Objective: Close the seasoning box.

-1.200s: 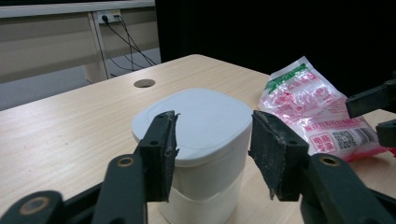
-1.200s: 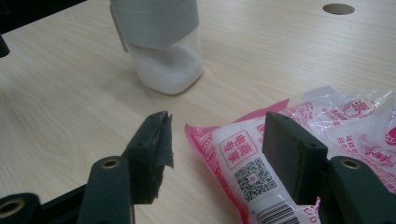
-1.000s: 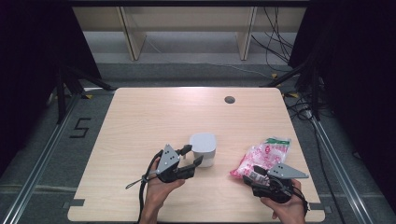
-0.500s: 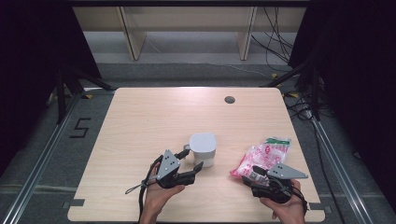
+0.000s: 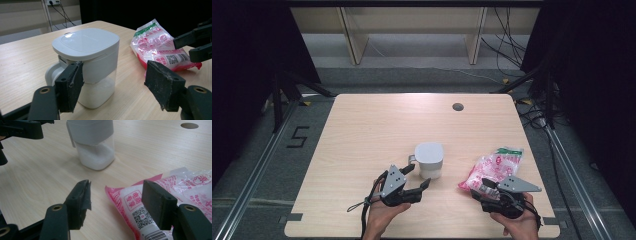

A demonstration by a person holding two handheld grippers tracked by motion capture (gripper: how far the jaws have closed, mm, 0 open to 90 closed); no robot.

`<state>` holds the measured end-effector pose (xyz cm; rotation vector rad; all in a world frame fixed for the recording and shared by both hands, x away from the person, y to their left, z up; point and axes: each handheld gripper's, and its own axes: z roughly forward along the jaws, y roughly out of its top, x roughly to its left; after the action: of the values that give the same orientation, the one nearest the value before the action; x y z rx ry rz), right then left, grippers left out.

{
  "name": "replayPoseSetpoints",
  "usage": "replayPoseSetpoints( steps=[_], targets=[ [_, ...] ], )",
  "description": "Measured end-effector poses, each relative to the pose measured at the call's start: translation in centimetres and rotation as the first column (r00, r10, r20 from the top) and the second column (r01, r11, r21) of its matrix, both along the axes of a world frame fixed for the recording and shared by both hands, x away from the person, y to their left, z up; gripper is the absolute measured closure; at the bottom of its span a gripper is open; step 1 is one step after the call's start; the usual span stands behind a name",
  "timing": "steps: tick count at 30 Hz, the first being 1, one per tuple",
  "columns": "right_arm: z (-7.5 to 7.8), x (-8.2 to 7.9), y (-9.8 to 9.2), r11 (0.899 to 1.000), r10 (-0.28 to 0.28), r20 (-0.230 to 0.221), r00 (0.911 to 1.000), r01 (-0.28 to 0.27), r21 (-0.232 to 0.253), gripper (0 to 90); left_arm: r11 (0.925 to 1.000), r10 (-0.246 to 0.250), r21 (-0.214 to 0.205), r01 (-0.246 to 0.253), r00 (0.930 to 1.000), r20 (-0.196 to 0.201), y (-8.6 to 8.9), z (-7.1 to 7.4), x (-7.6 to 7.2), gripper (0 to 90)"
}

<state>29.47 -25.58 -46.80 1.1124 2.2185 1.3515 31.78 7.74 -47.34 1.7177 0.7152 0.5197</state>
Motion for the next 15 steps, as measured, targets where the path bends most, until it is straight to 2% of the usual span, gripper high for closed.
replayPoseSetpoints(
  steps=[1, 4, 5, 7, 8, 9, 10, 11, 12, 14, 15],
  targets=[
    [-0.01, 0.06, -0.05, 1.000, -0.002, 0.020, 0.9998, 0.002, -0.005, 40.2, 1.0000, -0.001, 0.002, 0.001, 1.0000, -0.001, -0.01, -0.03, -0.08, 30.4],
    [-0.03, 0.03, 0.01, 1.000, 0.000, 0.019, 0.9998, 0.000, -0.007, 40.2, 1.0000, -0.003, 0.007, 0.003, 1.0000, 0.003, 0.01, -0.11, -0.22, 30.2],
    [-0.05, -0.25, 0.33, 1.000, -0.013, -0.010, 0.9999, 0.013, 0.006, 40.2, 1.0000, -0.006, -0.007, 0.006, 1.0000, -0.001, -0.06, -0.23, -0.31, 30.1],
    [-0.08, -0.11, 0.29, 1.000, 0.001, -0.006, 1.0000, -0.001, -0.002, 40.2, 1.0000, -0.005, -0.007, 0.005, 1.0000, -0.003, -0.03, -0.37, -0.49, 30.1],
    [-0.05, -0.20, 0.43, 1.000, 0.002, -0.019, 0.9998, -0.002, 0.004, 40.2, 1.0000, -0.006, -0.006, 0.006, 1.0000, -0.003, -0.02, -0.44, -0.56, 30.0],
    [-0.05, -0.14, 0.43, 1.000, 0.000, -0.003, 1.0000, 0.000, -0.003, 40.1, 0.9999, -0.013, 0.007, 0.013, 0.9999, 0.010, 0.07, -0.45, -0.55, 29.7],
    [-0.08, 0.04, 0.38, 1.000, 0.011, 0.016, 0.9998, -0.011, -0.013, 40.0, 0.9999, -0.012, 0.008, 0.012, 0.9999, 0.006, 0.09, -0.56, -0.70, 29.5],
    [-0.08, 0.04, 0.38, 1.000, 0.011, 0.016, 0.9998, -0.011, -0.013, 40.0, 0.9999, -0.012, 0.008, 0.012, 0.9999, 0.006, 0.09, -0.56, -0.70, 29.3],
    [-0.03, -0.07, 0.45, 1.000, 0.017, -0.006, 0.9998, -0.017, -0.013, 39.9, 0.9999, -0.004, 0.017, 0.005, 1.0000, -0.004, 0.06, -0.65, -0.88, 29.2],
    [-0.14, -0.02, 0.49, 1.000, 0.024, 0.000, 0.9997, -0.024, -0.012, 39.8, 0.9995, -0.015, 0.028, 0.015, 0.9999, 0.005, 0.09, -0.72, -0.84, 29.1],
    [-0.19, -0.15, 0.54, 1.000, 0.026, -0.003, 0.9997, -0.026, -0.015, 39.8, 0.9997, -0.010, 0.022, 0.010, 0.9999, -0.013, -0.06, -1.00, -1.05, 29.0]
  ],
)
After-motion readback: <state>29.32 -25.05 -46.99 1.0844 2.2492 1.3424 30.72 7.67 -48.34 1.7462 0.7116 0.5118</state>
